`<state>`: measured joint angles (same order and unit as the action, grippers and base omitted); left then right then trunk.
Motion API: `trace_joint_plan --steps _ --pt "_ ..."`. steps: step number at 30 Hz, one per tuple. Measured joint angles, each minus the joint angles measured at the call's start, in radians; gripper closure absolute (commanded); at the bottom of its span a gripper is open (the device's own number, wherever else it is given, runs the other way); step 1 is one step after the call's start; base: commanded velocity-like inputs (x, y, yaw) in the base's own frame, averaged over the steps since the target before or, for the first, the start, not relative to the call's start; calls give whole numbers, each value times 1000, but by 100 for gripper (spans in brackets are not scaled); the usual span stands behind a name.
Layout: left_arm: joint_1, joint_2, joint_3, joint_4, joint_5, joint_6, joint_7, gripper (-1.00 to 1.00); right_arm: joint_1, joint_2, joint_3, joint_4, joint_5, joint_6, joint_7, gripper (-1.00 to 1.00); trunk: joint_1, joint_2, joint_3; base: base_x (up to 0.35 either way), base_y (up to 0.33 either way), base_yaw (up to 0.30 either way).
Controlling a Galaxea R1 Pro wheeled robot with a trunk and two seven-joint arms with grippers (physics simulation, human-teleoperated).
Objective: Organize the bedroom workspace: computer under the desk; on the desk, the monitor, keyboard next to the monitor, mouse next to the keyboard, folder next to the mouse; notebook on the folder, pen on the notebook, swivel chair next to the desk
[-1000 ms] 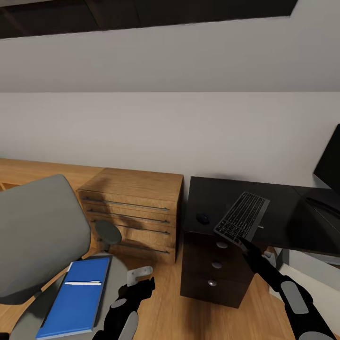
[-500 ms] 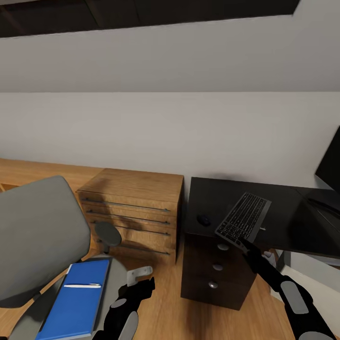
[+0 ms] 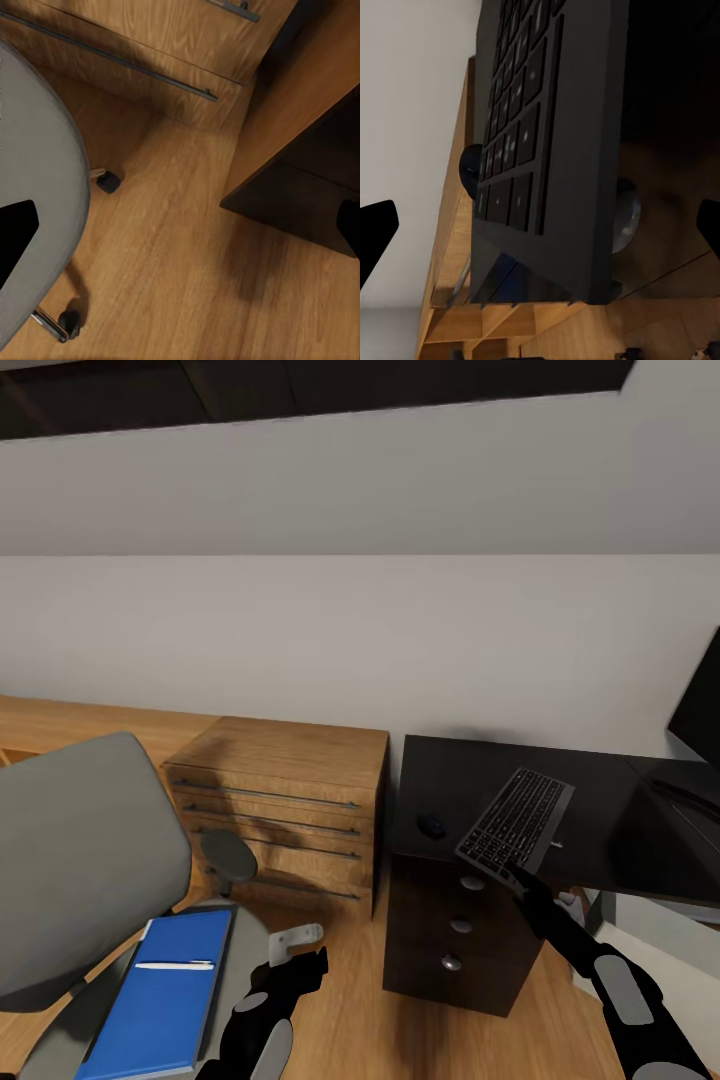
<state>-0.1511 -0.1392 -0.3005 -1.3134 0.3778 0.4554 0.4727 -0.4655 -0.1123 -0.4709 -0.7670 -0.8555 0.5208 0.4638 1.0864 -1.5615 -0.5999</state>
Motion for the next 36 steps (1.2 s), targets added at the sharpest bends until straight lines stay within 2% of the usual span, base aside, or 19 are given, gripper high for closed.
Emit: trace_joint_plan --steps 8,9,23,36 --pt "0 0 0 0 -1 0 0 -100 0 0 1 0 0 1 0 -100 0 0 0 0 0 0" --pt "0 0 0 0 -1 0 1 -100 0 0 1 0 0 2 -1 100 0 0 0 0 0 0" --pt "0 -1 -1 0 0 0 1 -100 0 0 2 -2 -5 1 -25 100 0 0 0 0 0 0" --pt "0 -1 -2 0 -1 0 3 -100 0 0 2 -6 -3 0 -24 100 -50 91 41 0 0 0"
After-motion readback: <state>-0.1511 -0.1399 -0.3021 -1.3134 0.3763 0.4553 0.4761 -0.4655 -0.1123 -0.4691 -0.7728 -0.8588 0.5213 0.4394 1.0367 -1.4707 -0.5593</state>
